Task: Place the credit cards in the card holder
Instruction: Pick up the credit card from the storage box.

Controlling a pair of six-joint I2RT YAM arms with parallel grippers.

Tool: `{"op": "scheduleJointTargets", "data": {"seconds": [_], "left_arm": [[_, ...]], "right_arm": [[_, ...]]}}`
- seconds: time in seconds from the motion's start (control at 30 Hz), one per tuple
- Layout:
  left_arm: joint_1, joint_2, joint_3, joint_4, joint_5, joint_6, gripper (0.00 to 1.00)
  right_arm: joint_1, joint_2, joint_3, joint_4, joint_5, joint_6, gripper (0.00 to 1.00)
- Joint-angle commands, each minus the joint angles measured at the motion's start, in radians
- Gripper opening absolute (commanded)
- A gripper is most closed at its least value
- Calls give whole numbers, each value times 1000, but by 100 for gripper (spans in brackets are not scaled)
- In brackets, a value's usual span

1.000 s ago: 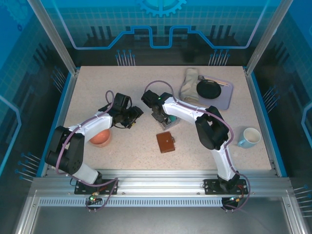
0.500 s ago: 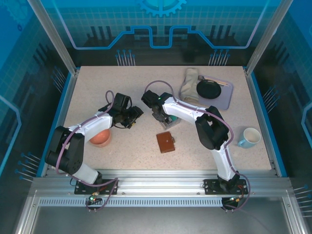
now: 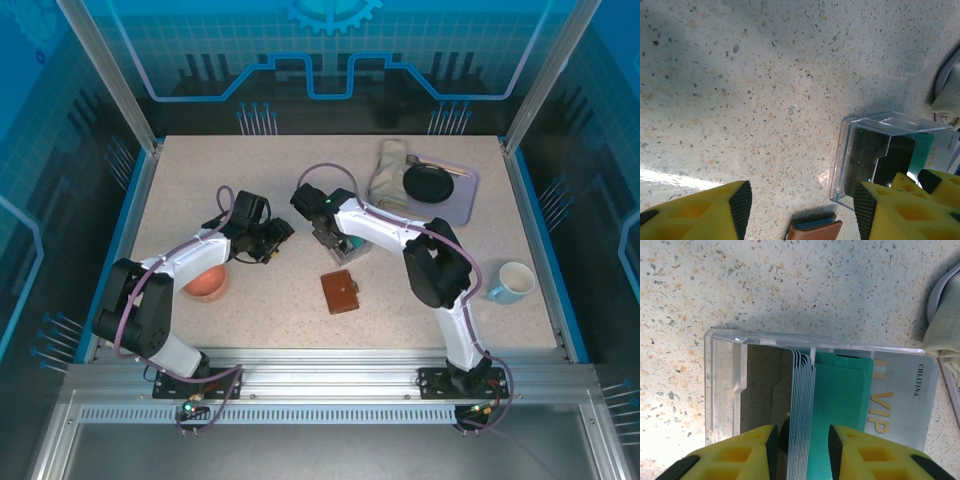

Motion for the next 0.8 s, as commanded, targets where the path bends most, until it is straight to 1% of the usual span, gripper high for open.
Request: {"op": "scheduleJointTargets", "data": {"seconds": [0.0,0.07,0.17,0.33,0.47,0.53,0.77], "left_arm": [[9,9,3,-8,20,-8,59],[9,9,2,-6,21,-8,59],[9,6,2,-12,23,-7,59],[9,0,-4,-13,22,-3,60],[9,0,-1,-15,26,-1,60],[9,3,-1,-14,29,0,60],[9,9,2,-14,30,-1,60]], "right_arm": [[-3,-38,0,-29,13,5,33],[-6,-38,-3,-29,2,6,31],[-9,-35,-7,-30,-17,8,31],[-11,-45,-21,-13,-105,20,40],[-13,-14,-5,-19,-75,23,44],[-17,3,-3,-16,-74,22,45],[-18,46,-1,-14,-15,22,44]]}}
